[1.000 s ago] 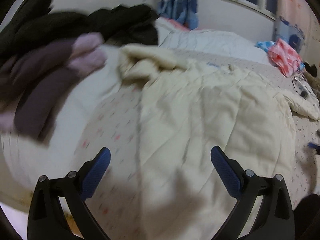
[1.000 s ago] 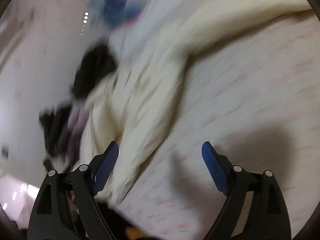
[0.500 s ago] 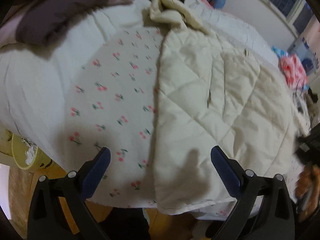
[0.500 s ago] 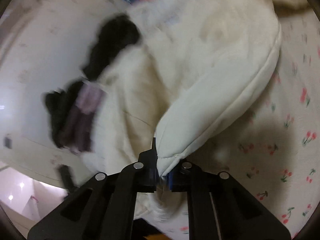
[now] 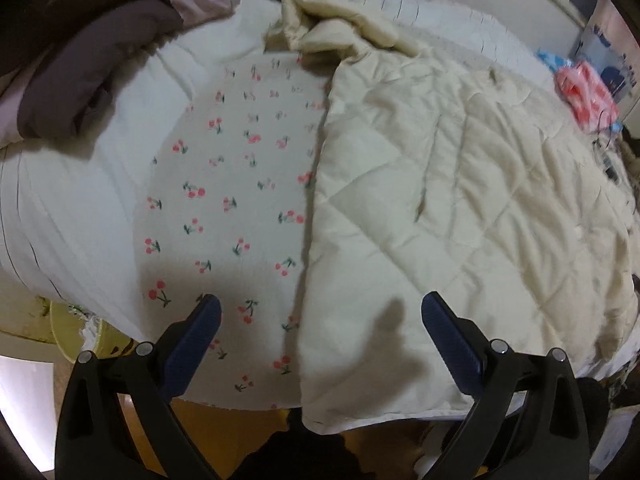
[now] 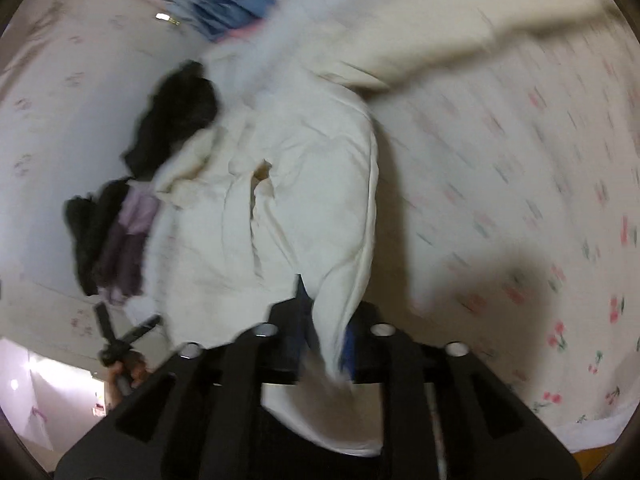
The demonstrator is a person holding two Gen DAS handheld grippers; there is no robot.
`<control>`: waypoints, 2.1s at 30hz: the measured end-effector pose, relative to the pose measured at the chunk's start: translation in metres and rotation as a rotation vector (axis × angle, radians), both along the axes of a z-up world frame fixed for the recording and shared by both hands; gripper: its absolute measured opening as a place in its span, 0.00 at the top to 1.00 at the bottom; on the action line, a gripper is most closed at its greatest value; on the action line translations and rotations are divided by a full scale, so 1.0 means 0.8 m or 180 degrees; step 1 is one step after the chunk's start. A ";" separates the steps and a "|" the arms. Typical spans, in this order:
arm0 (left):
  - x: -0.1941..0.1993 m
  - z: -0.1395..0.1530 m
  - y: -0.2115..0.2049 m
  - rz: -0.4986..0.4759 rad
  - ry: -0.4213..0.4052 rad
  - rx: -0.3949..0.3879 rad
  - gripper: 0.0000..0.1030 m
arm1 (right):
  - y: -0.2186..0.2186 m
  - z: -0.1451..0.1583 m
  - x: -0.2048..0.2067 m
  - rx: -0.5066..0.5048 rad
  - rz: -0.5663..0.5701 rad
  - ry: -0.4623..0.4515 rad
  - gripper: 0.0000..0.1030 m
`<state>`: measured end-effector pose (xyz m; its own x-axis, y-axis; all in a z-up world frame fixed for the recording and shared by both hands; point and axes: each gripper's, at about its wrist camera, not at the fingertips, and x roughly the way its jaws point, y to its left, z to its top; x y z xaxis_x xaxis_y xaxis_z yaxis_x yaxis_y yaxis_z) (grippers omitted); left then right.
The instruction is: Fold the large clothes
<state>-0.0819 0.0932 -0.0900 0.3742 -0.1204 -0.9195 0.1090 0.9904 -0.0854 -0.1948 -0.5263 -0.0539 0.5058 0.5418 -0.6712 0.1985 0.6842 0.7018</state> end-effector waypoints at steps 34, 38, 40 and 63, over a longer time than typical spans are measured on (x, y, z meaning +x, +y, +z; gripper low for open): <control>0.060 0.094 -0.187 -0.0588 -0.0803 -0.0124 0.07 | -0.255 0.060 -0.144 0.0170 -0.1355 -0.0749 0.21; 0.089 0.092 -0.247 -0.0723 -0.0891 -0.0263 0.07 | -0.379 0.051 -0.124 0.0249 -0.1926 -0.0654 0.20; 0.104 0.091 -0.274 -0.0799 -0.0939 -0.0268 0.07 | -0.418 0.044 -0.104 0.0269 -0.2039 -0.0645 0.20; 0.158 0.051 -0.262 -0.0689 -0.0757 -0.0169 0.07 | -0.457 -0.068 0.151 -0.0580 -0.2771 0.0053 0.74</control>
